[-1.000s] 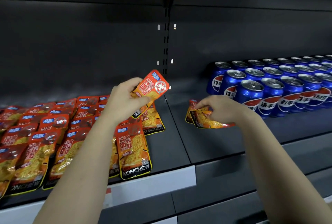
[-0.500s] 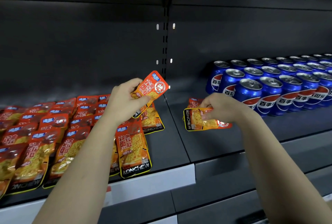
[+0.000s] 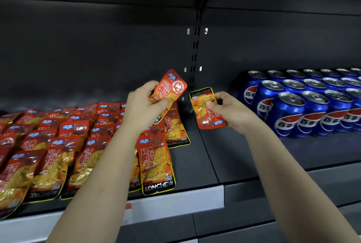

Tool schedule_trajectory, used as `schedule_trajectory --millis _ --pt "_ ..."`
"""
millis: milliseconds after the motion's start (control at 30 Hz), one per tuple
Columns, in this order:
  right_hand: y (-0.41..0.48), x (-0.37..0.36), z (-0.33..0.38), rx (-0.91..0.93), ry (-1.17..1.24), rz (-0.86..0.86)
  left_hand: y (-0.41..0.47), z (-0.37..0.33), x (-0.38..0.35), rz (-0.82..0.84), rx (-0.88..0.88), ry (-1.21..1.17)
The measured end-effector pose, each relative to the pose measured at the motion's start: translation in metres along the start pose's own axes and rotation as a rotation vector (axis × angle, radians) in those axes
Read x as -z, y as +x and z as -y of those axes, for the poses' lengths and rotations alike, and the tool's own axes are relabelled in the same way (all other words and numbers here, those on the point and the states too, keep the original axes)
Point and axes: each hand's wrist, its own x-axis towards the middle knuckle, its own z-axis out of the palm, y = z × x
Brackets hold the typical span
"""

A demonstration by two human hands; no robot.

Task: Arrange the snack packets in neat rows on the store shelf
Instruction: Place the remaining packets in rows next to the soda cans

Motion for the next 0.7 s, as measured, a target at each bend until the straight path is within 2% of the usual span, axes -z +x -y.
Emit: schedule_trajectory --millis 133,267,367,500,700 --pt "0.011 -0.005 0.0 -0.063 0.087 0.137 0.0 0.002 0.008 0.01 -0.004 0.04" --pt "0.014 -0.003 0.009 0.014 -0.1 0.117 0.004 -0.002 0.021 0.0 0.012 0.058" --pt "0.016 -0.006 0.018 0.099 -0.09 0.053 0.009 -0.008 0.031 -0.026 -0.012 0.101" --pt "0.023 -0.012 0.024 0.18 0.101 -0.045 0.01 -0.008 0.04 -0.056 -0.018 0.125" --pt "0.027 -0.025 0.02 0.115 0.459 0.022 0.003 0.008 0.04 -0.16 0.019 0.06"
